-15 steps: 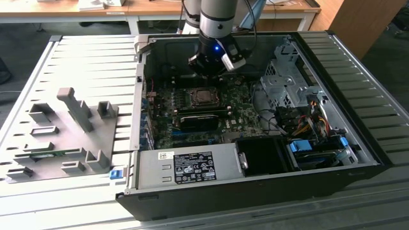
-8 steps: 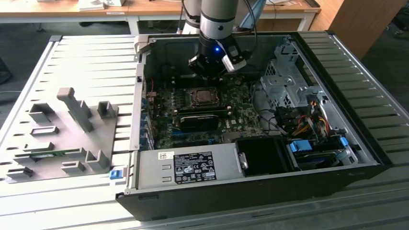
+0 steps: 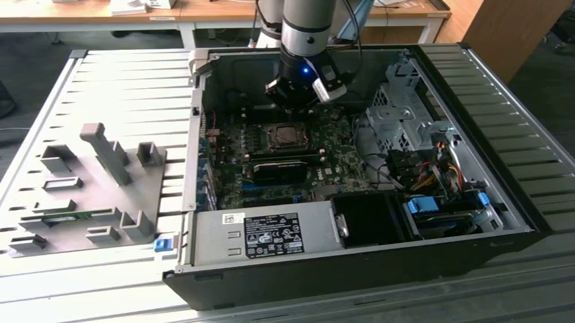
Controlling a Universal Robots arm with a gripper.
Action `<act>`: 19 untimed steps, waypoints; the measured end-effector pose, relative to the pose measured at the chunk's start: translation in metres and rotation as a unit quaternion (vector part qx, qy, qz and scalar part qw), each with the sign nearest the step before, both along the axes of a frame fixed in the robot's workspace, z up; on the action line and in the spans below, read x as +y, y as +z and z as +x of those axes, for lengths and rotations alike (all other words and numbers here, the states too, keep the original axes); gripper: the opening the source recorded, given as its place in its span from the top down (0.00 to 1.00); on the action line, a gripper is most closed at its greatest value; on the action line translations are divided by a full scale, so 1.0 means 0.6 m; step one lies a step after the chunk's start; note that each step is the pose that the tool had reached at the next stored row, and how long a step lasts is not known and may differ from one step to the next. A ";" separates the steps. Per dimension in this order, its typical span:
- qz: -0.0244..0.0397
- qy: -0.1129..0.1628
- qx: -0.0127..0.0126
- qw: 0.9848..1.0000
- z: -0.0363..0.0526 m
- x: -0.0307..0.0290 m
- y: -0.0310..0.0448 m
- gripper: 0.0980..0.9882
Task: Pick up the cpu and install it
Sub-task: 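Install the second cpu locking lever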
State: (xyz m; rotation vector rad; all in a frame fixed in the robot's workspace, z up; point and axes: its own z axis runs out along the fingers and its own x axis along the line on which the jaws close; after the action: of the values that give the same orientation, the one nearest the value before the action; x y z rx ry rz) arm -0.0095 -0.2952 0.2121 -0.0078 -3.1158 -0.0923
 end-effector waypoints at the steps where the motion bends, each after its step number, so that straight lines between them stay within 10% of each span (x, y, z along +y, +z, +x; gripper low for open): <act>1: 0.000 0.000 0.000 1.000 0.000 -0.0007 0.000 0.99; 19: 0.002 0.000 0.000 1.000 0.000 -0.0210 0.007 0.99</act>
State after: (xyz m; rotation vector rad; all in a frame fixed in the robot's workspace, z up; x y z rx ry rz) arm -0.0095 -0.3078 0.2162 -0.0079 -3.1155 -0.0995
